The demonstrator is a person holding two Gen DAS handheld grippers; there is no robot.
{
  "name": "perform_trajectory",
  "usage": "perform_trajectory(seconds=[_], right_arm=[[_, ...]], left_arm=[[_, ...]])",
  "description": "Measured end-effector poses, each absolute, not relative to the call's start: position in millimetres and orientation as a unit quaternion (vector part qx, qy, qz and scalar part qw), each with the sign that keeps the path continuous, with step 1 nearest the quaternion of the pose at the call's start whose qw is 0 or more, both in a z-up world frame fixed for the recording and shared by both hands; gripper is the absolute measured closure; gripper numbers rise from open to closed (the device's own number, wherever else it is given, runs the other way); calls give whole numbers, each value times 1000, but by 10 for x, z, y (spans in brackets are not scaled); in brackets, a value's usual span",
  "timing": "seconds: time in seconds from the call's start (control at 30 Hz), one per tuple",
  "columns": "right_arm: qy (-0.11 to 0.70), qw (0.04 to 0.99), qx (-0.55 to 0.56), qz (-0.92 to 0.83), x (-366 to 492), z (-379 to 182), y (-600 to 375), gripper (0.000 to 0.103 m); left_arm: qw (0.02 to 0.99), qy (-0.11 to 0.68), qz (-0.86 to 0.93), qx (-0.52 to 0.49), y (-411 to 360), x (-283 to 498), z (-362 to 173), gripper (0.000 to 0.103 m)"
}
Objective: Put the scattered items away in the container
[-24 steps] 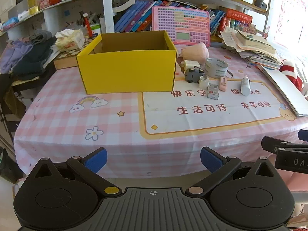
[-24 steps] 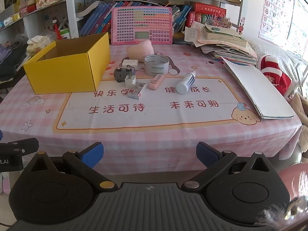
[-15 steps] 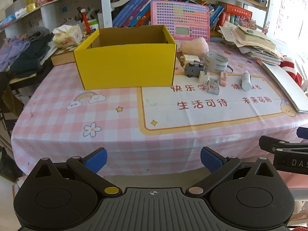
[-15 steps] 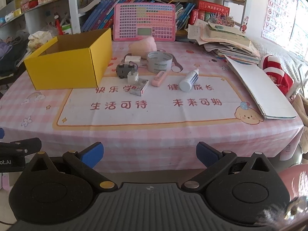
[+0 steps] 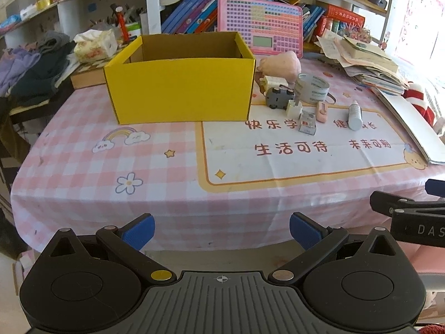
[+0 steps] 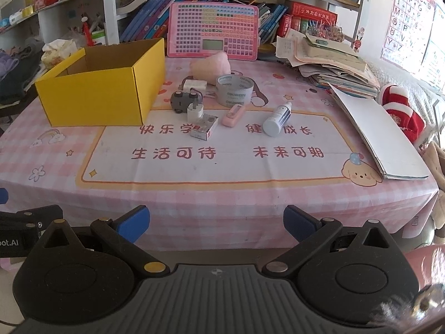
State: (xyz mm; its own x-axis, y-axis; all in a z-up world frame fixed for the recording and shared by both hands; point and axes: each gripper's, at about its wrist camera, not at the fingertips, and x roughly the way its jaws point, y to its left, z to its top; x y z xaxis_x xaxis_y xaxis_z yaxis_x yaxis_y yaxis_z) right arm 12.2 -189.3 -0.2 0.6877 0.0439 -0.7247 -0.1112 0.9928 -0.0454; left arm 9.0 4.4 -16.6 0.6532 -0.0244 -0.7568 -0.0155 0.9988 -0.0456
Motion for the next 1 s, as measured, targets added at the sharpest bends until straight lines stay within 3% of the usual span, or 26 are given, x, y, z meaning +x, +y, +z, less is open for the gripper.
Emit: perform_trajectory(seconds=[1.0], right_arm=[[390,920,-16,44,170,16,-1935,0]], left_arm=[[921,388,13,28,-51,133,-13,0]])
